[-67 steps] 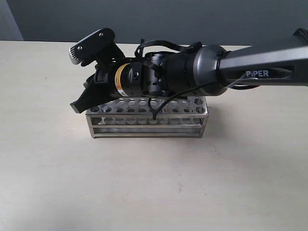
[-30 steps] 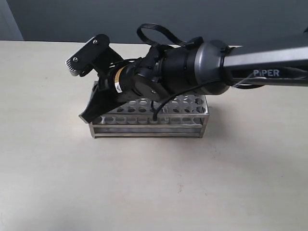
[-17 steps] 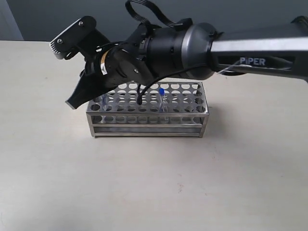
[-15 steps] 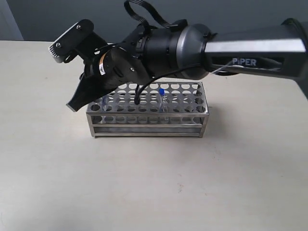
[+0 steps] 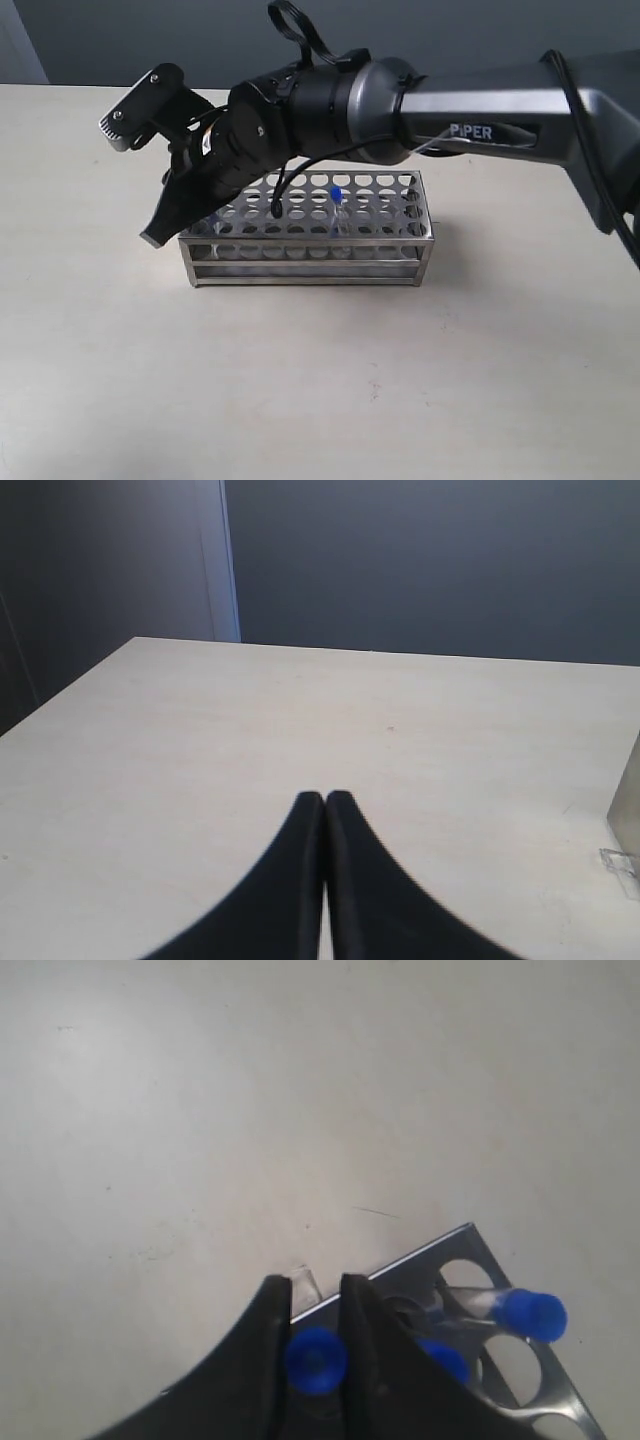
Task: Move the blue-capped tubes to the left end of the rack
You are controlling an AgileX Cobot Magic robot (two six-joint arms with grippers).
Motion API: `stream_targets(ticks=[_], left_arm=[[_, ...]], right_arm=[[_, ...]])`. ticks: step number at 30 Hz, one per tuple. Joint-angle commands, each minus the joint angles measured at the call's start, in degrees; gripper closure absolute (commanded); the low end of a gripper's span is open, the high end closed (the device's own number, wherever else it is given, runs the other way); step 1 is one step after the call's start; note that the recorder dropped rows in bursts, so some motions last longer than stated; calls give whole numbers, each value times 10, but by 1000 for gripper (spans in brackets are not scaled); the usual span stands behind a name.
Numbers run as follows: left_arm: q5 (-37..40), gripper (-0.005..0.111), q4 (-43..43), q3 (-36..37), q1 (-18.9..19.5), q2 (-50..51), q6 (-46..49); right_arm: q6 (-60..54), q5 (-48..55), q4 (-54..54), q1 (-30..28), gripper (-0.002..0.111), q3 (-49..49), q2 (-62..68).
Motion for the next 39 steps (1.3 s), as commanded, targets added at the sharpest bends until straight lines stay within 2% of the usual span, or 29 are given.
stream_targets(ticks=[1, 16, 17, 20, 25, 29, 36, 39], left_arm=[[1, 106, -2, 2, -5, -2, -1], [1, 106, -2, 2, -5, -2, -1], [1, 106, -2, 2, -5, -2, -1], [1, 106, -2, 2, -5, -2, -1], [1, 106, -2, 2, -5, -2, -1], [1, 106, -2, 2, -5, -2, -1], [1, 106, -2, 2, -5, -2, -1], [1, 106, -2, 2, -5, -2, -1]], right_arm=[[-4, 6, 12, 0, 109, -2, -1], [-7, 40, 17, 0, 108, -3, 0], [-9, 48, 17, 0, 106, -3, 0], [-23, 56, 17, 0, 84, -3, 0], [-24, 54, 23, 0, 82, -16, -6], [-24, 131, 13, 0, 58, -81, -6], [-5, 124, -56, 0, 58, -91, -8], [102, 128, -142, -7, 58, -100, -21]])
